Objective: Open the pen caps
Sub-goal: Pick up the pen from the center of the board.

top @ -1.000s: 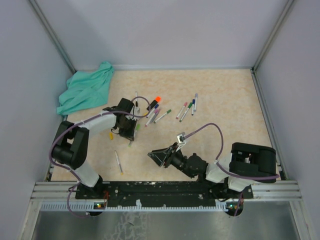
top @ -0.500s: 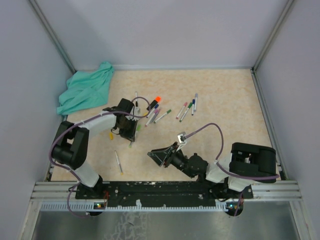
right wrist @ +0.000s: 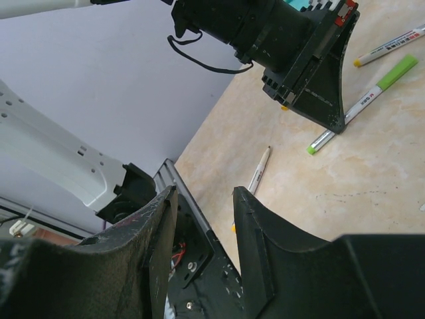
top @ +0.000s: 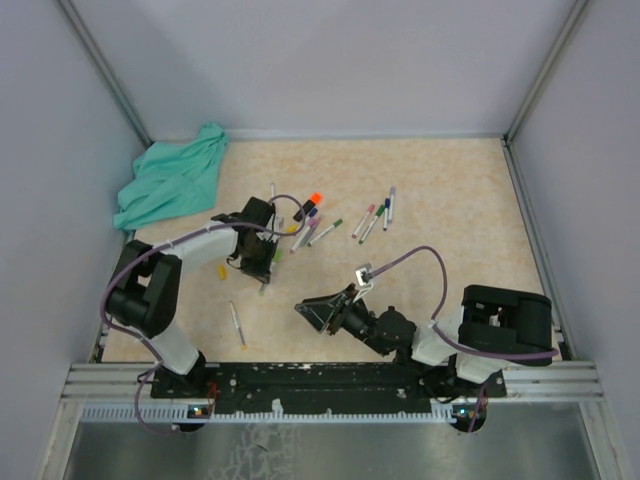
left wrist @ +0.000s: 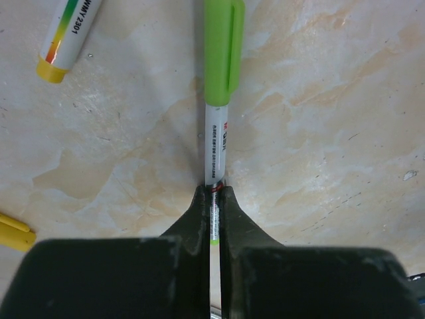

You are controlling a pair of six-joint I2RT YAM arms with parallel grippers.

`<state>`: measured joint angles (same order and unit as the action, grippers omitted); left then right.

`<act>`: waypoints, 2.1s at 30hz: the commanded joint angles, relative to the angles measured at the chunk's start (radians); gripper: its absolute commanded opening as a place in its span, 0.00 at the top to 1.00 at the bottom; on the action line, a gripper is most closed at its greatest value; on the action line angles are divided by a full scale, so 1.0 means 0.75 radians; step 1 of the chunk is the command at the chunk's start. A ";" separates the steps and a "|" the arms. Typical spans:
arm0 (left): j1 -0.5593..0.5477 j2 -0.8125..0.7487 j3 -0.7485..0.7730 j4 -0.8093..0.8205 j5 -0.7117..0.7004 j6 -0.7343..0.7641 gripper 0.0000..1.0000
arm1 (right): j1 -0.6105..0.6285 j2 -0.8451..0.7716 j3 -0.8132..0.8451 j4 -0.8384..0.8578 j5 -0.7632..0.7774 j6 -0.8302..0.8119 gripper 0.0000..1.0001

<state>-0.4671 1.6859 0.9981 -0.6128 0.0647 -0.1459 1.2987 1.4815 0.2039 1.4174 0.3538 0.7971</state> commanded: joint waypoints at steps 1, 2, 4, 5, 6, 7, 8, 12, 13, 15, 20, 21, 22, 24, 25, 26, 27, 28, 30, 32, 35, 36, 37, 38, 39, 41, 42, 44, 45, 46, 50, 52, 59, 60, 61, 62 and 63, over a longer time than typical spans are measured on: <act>-0.011 0.015 -0.049 -0.049 -0.030 0.002 1.00 | -0.009 0.007 0.010 0.104 0.034 -0.019 0.60; -0.012 -0.015 -0.056 -0.044 -0.030 0.003 1.00 | -0.009 0.003 0.012 0.102 0.034 -0.025 0.60; -0.011 -0.096 -0.071 -0.023 -0.010 0.002 1.00 | -0.009 -0.010 0.028 0.065 0.026 -0.038 0.57; -0.011 -0.134 -0.077 -0.013 0.004 -0.001 1.00 | -0.009 -0.020 0.043 0.025 0.022 -0.044 0.55; -0.010 -0.177 -0.083 0.000 0.027 -0.004 1.00 | -0.009 -0.033 0.058 -0.021 0.017 -0.050 0.54; -0.010 -0.219 -0.092 0.017 0.052 -0.011 1.00 | -0.007 -0.044 0.073 -0.063 0.016 -0.056 0.53; -0.009 -0.260 -0.102 0.033 0.077 -0.024 1.00 | -0.003 -0.053 0.083 -0.111 0.018 -0.067 0.52; -0.012 -0.419 -0.181 0.137 0.221 -0.110 1.00 | 0.015 -0.079 0.102 -0.180 0.042 -0.096 0.49; -0.013 -0.462 -0.215 0.169 0.270 -0.135 1.00 | 0.016 -0.079 0.098 -0.171 0.044 -0.097 0.48; -0.012 -0.563 -0.296 0.254 0.338 -0.197 1.00 | 0.017 -0.079 0.083 -0.145 0.056 -0.096 0.46; -0.018 -0.837 -0.486 0.432 0.466 -0.352 1.00 | 0.021 -0.051 -0.016 0.059 0.163 -0.041 0.41; -0.022 -0.920 -0.520 0.474 0.486 -0.379 1.00 | 0.021 -0.030 -0.036 0.118 0.187 -0.033 0.39; -0.024 -0.980 -0.552 0.513 0.505 -0.403 1.00 | 0.021 0.002 -0.051 0.208 0.204 -0.027 0.38; -0.026 -1.076 -0.608 0.579 0.556 -0.450 1.00 | 0.023 0.087 -0.073 0.375 0.226 -0.026 0.37; -0.033 -1.113 -0.629 0.605 0.581 -0.473 1.00 | 0.025 0.131 -0.073 0.406 0.243 0.012 0.36; -0.038 -1.139 -0.646 0.616 0.602 -0.488 1.00 | 0.025 0.158 -0.066 0.409 0.252 0.043 0.35; -0.048 -1.163 -0.660 0.622 0.612 -0.501 1.00 | 0.025 0.171 -0.052 0.412 0.244 0.043 0.35; -0.059 -1.187 -0.674 0.627 0.614 -0.510 1.00 | 0.028 0.170 -0.038 0.413 0.230 0.015 0.35; -0.072 -1.231 -0.707 0.639 0.621 -0.525 1.00 | 0.049 0.158 -0.027 0.413 0.245 -0.040 0.35; -0.084 -1.276 -0.742 0.656 0.624 -0.537 1.00 | 0.057 0.143 -0.036 0.413 0.271 -0.053 0.35; -0.099 -1.314 -0.803 0.709 0.646 -0.566 1.00 | 0.058 0.133 -0.044 0.412 0.284 -0.044 0.36; -0.106 -1.321 -0.825 0.731 0.661 -0.579 1.00 | 0.058 0.136 -0.039 0.413 0.278 -0.045 0.36; -0.118 -1.326 -0.844 0.751 0.666 -0.589 1.00 | 0.058 0.140 -0.033 0.412 0.271 -0.046 0.36; -0.129 -1.328 -0.862 0.772 0.670 -0.600 1.00 | 0.058 0.145 -0.028 0.413 0.267 -0.045 0.36; -0.144 -1.332 -0.874 0.786 0.668 -0.606 1.00 | 0.058 0.150 -0.024 0.413 0.268 -0.039 0.36; -0.176 -1.337 -0.892 0.807 0.659 -0.615 1.00 | 0.058 0.154 -0.022 0.413 0.276 -0.029 0.37; -0.191 -1.339 -0.897 0.817 0.654 -0.620 1.00 | 0.058 0.154 -0.024 0.412 0.281 -0.024 0.37; -0.230 -1.333 -0.906 0.836 0.646 -0.630 1.00 | 0.058 0.153 -0.024 0.411 0.288 -0.020 0.37; -0.243 -1.327 -0.907 0.839 0.636 -0.632 1.00 | 0.058 0.155 -0.024 0.412 0.289 -0.019 0.37; -0.269 -1.317 -0.909 0.844 0.623 -0.634 1.00 | 0.058 0.157 -0.023 0.411 0.291 -0.015 0.38; -0.353 -1.277 -0.918 0.900 0.589 -0.647 1.00 | 0.058 0.174 -0.015 0.411 0.291 0.002 0.39; -0.396 -1.253 -0.916 0.916 0.562 -0.650 1.00 | 0.057 0.174 -0.014 0.411 0.289 0.003 0.40; -0.515 -1.185 -0.897 0.968 0.484 -0.656 1.00 | 0.056 0.184 -0.010 0.411 0.285 0.010 0.55; -0.524 -1.182 -0.893 0.968 0.471 -0.656 1.00 | 0.056 0.183 -0.010 0.411 0.284 0.013 0.57; -0.528 -1.180 -0.891 0.968 0.459 -0.656 1.00 | 0.056 0.183 -0.008 0.411 0.282 0.012 0.58; -0.530 -1.179 -0.887 0.968 0.447 -0.658 1.00 | 0.056 0.184 -0.008 0.411 0.278 0.011 0.59; -0.531 -1.181 -0.884 0.967 0.437 -0.659 1.00 | 0.056 0.183 -0.006 0.411 0.273 0.008 0.60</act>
<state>-0.8532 0.8005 0.3233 0.0650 0.4423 -0.6331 1.3346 1.6115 0.1711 1.5623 0.5152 0.8089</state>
